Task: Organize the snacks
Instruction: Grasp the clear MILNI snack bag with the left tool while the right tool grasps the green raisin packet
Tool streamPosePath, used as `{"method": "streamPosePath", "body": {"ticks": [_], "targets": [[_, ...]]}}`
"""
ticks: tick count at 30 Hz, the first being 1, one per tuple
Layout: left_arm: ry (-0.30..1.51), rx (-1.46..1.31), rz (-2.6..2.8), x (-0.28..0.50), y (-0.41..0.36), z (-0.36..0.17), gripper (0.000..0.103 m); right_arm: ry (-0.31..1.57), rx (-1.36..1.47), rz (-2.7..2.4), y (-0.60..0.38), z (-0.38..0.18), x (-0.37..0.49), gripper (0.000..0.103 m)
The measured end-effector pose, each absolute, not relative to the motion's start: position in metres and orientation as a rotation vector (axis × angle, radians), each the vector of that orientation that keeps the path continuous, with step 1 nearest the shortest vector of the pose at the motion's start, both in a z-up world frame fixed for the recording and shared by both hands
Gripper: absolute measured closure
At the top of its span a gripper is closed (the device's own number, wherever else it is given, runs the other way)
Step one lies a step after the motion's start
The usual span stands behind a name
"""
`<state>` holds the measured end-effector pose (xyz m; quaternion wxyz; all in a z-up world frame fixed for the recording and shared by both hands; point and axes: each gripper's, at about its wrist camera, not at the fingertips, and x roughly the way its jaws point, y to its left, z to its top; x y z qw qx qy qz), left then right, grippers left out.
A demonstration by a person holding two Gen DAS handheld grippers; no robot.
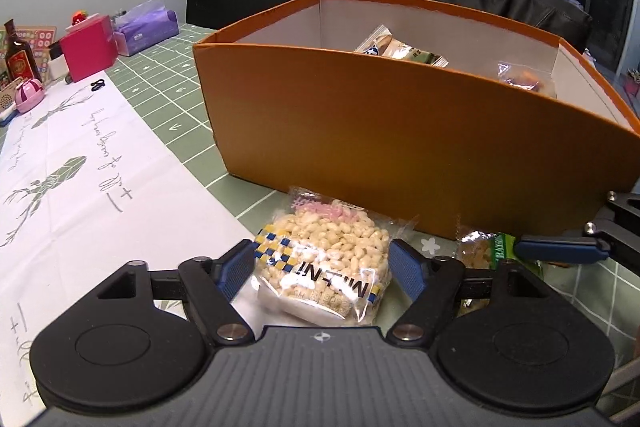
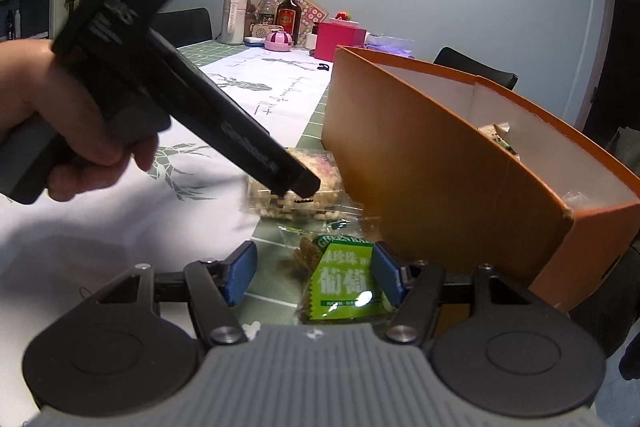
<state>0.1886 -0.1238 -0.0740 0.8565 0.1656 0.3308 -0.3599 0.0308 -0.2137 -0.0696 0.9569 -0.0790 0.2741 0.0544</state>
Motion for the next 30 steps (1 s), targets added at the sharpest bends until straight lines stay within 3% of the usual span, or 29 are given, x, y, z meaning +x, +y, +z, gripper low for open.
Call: {"method": "streamPosePath", "body": {"ticks": [9,18,23,30], "targets": [[0.69,0.364,-0.763,0.2,-0.13,-0.079,0.0,0.566,-0.166,0.095,-0.211,-0.074,0.032,0.04],[0.717,0.416,-0.732,0.194,-0.132,-0.087,0.002,0.568,-0.174,0.088,-0.211,-0.078,0.035,0.041],[0.737,0.354,-0.666,0.179,-0.107,-0.086,0.005,0.561,-0.197,0.109,-0.212,-0.078,0.033,0.062],[0.765,0.275,-0.584,0.14,-0.062,-0.084,0.006,0.574,-0.161,0.164,-0.209,-0.074,0.03,0.08]]}}
